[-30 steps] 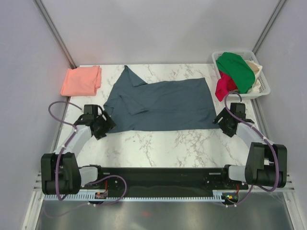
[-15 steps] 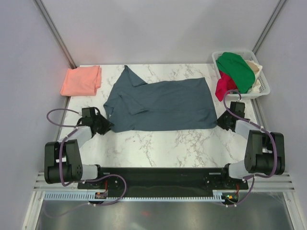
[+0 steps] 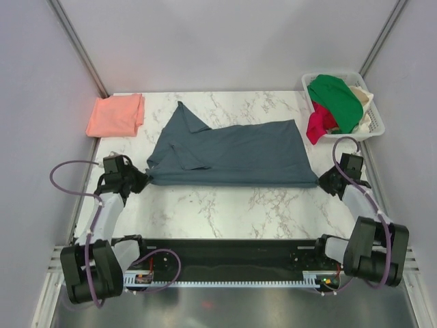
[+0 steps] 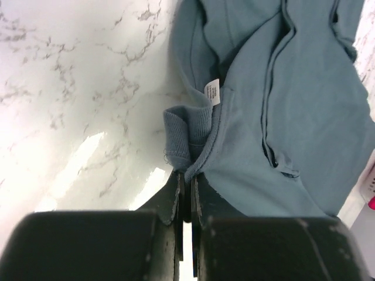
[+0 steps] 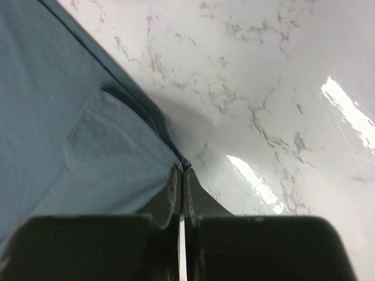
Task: Fold and stack the t-shirts
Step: Fold the tshirt
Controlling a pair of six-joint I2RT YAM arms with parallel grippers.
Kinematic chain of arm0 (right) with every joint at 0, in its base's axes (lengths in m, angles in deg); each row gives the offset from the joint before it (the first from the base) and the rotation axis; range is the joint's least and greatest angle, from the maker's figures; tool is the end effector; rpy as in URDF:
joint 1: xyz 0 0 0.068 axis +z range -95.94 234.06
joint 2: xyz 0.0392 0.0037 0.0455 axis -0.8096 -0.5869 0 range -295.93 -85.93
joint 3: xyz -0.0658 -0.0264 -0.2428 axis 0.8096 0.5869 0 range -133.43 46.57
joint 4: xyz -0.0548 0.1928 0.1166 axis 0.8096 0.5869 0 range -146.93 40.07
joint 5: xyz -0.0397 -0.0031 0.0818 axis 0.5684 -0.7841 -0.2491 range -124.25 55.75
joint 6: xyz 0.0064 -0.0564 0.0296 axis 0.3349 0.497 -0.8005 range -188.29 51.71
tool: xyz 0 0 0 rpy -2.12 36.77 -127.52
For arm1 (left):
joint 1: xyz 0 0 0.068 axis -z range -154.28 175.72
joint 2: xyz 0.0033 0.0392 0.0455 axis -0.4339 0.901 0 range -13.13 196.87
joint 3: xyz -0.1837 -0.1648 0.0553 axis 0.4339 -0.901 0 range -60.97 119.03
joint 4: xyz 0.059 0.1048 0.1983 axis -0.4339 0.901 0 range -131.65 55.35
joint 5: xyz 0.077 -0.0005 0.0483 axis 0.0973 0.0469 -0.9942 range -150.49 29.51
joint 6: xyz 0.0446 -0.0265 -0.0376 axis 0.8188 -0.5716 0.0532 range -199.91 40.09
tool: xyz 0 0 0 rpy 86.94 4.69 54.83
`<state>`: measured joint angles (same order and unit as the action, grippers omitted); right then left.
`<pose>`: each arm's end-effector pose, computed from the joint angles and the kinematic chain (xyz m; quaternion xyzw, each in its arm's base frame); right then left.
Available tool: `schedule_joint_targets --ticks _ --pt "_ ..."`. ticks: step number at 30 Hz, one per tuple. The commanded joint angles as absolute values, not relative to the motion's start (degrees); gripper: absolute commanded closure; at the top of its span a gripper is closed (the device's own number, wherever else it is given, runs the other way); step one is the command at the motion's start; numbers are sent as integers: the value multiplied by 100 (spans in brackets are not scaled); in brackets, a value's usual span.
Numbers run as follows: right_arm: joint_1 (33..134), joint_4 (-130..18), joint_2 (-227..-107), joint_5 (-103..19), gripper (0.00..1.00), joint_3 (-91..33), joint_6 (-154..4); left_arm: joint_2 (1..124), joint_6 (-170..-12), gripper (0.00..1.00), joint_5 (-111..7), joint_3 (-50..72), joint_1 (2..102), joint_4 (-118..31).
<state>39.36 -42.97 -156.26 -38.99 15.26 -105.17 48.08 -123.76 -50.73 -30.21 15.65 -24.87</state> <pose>0.2098 -0.0508 0.1566 0.4004 0.8588 0.0995 0.3038 0.1989 0.0268 0.1803 -0.3930 0.8410 -0.1814 0.3247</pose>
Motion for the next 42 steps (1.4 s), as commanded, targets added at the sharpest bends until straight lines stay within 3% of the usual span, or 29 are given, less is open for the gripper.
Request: schedule_joint_targets --ticks 1,6,9,10,11,12,14,15,20,24,28,34,42 --pt "3727 -3830 -15116 -3461 100 1729 -10564 4261 -12148 97 -5320 -2872 1359 -1758" --pt "3718 -3391 -14624 -3549 100 1941 -10757 3645 -12296 84 -5320 -3021 1350 -1177" --pt "3666 -2979 -14141 -3320 100 2029 -10923 3232 -12665 48 -5267 -2942 1350 -721" --pt "3648 -2942 -13922 -3363 96 2064 -10933 3127 -12710 44 -5206 -2907 1350 -658" --pt "3605 -2776 -13841 -3364 58 2047 -10968 2978 -12737 35 -5145 -2855 1350 -571" --pt "3578 -2722 -13762 -3381 38 1968 -11038 2915 -12676 33 -5092 -2793 1359 -552" --pt "3525 -2565 -13682 -3390 8 1775 -11021 2845 -12527 32 -5161 -2469 1350 -456" --pt "3525 -2529 -13691 -3364 6 1531 -10925 2844 -12395 32 -5249 -2346 1341 -464" --pt "3516 -2449 -13823 -3407 4 878 -10459 3642 -11981 38 -4916 -1440 1385 -1078" --pt "3525 -2704 -13849 -3934 5 755 -10222 5231 -11771 41 -5116 -449 2078 -1528" --pt "3525 -2959 -14034 -4365 7 807 -10020 7618 -11691 42 -5022 1262 2922 -1624" --pt "3534 -3196 -14385 -4542 7 702 -9624 10143 -11735 52 -4582 3331 3485 -1651" --pt "3560 -3355 -14772 -4770 9 526 -9703 11527 -11682 55 -4906 4449 3776 -1335"
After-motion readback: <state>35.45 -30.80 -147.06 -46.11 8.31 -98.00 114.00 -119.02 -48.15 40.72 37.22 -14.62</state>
